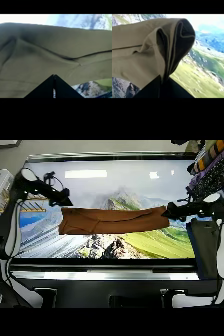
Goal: Fold the clothes and pants, and hang the long-sleeved shirts on hangers.
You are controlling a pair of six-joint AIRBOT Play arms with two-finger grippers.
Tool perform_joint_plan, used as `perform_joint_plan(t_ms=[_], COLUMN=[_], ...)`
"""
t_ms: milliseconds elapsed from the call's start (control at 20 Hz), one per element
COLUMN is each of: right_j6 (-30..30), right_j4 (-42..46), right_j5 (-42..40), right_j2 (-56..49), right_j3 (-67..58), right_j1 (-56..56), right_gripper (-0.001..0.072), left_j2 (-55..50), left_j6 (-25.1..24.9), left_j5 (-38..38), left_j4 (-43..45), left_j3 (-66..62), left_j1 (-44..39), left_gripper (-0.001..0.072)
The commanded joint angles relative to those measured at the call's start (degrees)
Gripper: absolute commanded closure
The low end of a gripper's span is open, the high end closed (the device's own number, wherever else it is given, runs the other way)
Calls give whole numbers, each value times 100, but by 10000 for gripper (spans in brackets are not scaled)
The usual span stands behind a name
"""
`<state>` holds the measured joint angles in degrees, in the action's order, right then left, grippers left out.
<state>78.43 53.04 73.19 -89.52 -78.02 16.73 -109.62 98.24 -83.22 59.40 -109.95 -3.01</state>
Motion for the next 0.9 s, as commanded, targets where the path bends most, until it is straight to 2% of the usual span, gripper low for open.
perform_joint_plan(t_ms=[0, 400, 550, 850], right_j6=[551, 916, 977, 1036], right_j4=[584, 940, 942, 935], right_j5=[496, 656, 658, 667], right_j2=[492, 1436, 1672, 1991], right_j3=[-533, -920, -925, -927], right_j1=[-9, -9, -9, -9], right_gripper=[685, 685, 685, 686], left_j2=[-254, -1058, -1362, -1759], left_j6=[238, 393, 678, 835], left_j5=[846, 2750, 3211, 3880], left_j4=[-638, -2599, -2983, -3766], left_j3=[258, 256, 243, 238], left_j1=[-903, -2861, -3261, -3755], left_gripper=[694, 696, 696, 696])
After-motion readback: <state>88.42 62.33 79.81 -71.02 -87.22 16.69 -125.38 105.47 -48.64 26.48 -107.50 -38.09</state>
